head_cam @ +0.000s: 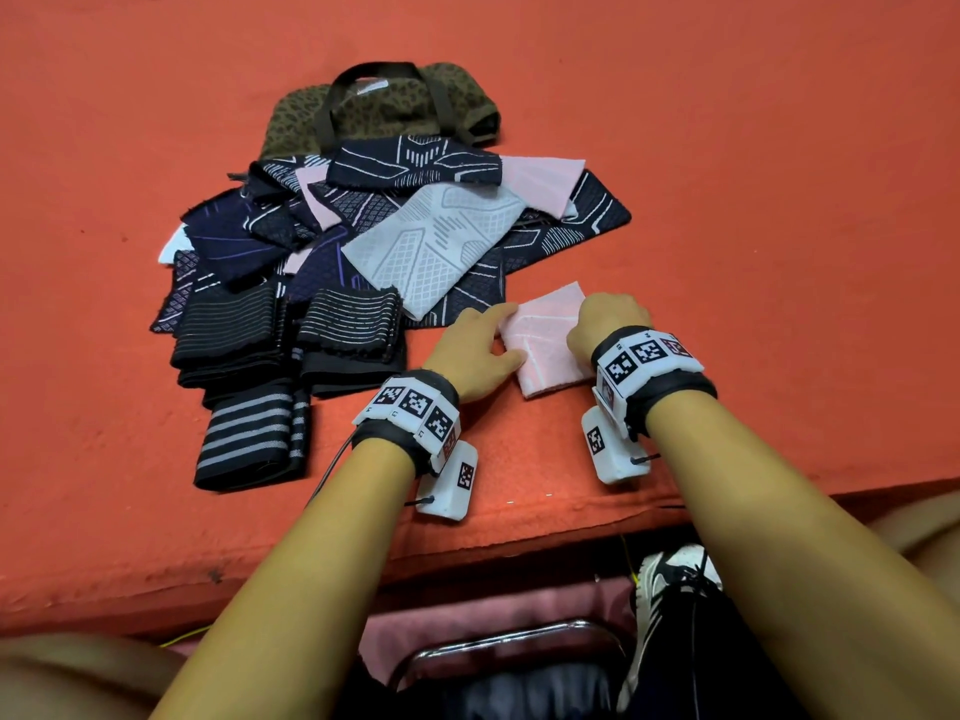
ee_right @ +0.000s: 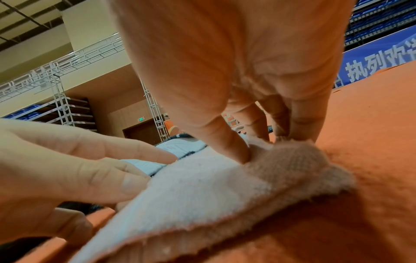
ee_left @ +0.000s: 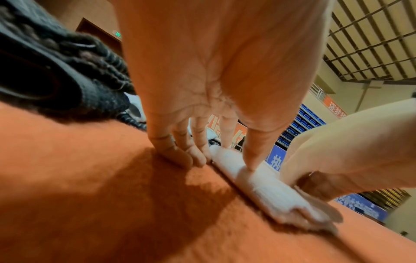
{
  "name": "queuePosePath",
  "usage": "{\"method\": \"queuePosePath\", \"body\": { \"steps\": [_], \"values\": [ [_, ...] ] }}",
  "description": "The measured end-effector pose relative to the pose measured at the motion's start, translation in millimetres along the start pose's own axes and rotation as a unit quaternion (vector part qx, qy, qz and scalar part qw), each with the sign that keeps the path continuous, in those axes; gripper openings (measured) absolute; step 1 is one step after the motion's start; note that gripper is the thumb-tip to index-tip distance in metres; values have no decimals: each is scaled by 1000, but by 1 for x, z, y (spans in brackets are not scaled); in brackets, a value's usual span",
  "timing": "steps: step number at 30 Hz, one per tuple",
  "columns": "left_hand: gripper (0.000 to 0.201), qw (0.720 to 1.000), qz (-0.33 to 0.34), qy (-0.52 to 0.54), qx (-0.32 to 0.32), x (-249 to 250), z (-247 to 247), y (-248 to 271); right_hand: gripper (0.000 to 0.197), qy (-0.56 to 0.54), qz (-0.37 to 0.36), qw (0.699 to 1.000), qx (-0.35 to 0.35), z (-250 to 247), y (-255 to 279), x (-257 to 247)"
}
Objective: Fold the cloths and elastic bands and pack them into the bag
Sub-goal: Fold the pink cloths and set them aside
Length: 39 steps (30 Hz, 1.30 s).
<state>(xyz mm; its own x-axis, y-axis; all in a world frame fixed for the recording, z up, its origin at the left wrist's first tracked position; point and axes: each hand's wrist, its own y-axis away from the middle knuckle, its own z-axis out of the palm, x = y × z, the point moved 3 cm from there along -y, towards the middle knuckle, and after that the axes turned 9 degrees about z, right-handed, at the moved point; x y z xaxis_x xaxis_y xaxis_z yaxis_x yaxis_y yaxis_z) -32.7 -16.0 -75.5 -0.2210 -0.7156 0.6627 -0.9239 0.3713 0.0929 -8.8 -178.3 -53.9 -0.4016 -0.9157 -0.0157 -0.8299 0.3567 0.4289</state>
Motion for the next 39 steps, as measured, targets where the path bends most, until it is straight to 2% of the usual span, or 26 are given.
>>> {"method": "queuePosePath", "body": {
  "steps": [7,10,13,18,22,25,33,36,39],
  "values": [
    [66,1000,6,-13,-6,3,9,0,39,-43,24,999,19,3,2,5],
    [57,1000,13,4,-5,5,10,3,49,-108,34,993,43,5,4,6],
    [48,1000,22,16,-10,8,10,5,56,-122,17,991,55,5,5,7],
    [54,1000,19,-12,-12,8,11,3,48,-131,-16,991,39,6,7,7],
    [54,1000,12,-17,-11,11,9,2,53,-121,-44,992,12,7,9,1],
    [54,1000,11,-14,-17,10,9,1,43,-108,-50,993,9,4,7,1],
    [57,999,19,40,-21,10,3,1,47,-166,-34,982,86,-12,3,7],
    [51,998,39,39,-38,15,8,-2,51,-171,-36,980,92,-14,2,11],
    [54,997,47,19,-52,19,15,-9,59,-171,-52,980,91,-9,-1,15]
  ]
}}
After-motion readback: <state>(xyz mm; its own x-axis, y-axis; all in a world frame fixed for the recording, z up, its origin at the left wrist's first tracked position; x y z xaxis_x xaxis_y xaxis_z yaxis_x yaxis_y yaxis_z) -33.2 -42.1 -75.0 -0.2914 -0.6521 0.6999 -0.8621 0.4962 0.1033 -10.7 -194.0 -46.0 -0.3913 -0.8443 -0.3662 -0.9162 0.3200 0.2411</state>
